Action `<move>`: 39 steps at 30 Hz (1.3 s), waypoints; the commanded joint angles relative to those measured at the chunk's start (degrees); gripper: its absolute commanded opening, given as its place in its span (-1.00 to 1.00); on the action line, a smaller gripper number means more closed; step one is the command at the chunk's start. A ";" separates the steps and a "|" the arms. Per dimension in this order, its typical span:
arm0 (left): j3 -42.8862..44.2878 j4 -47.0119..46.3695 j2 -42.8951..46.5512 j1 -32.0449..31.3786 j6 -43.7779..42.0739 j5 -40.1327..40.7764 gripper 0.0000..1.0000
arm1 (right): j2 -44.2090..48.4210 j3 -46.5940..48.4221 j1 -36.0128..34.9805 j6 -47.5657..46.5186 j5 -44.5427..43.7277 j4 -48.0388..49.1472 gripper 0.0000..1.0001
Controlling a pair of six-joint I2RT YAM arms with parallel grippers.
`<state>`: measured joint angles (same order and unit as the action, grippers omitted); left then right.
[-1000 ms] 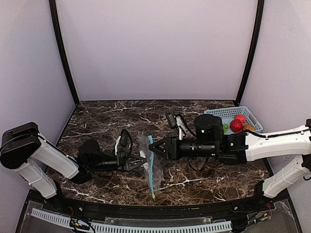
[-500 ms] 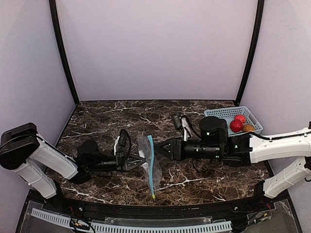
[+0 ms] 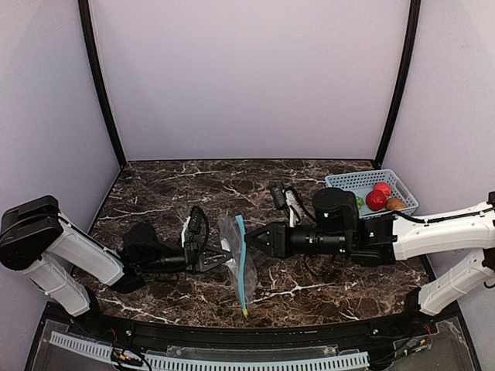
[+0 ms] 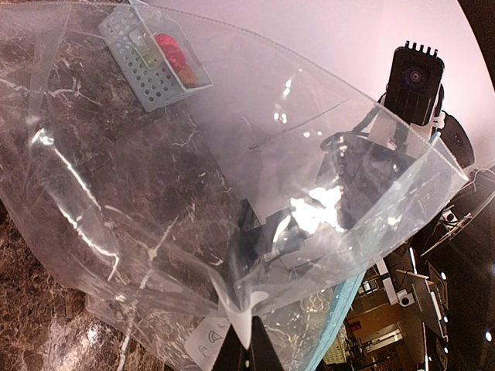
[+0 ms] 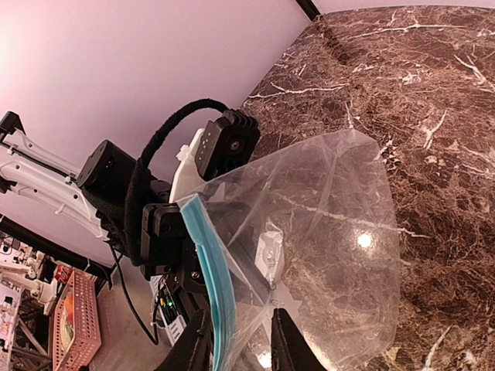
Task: Place the food in the zip-top bag and seal the zipper
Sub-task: Pass from the left arm to the right
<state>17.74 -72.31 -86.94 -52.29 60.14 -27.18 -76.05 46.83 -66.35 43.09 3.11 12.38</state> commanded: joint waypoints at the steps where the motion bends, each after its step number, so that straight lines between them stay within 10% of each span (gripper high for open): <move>1: -0.07 -0.54 1.17 -0.20 -0.95 -0.04 -0.99 | -0.82 0.19 0.29 0.11 0.23 1.23 -0.52; 37: 0.64 5.70 3.81 -0.23 -2.96 0.50 -0.98 | -4.08 2.24 0.28 0.04 1.57 0.36 -1.00; 39: 2.01 12.92 6.02 -0.26 -5.42 1.26 -0.71 | -2.66 2.59 0.29 -0.09 -0.43 -1.57 -1.00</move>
<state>17.80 -69.45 -85.06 -52.31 58.92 -26.89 -80.55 47.81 -66.32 43.27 4.49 12.12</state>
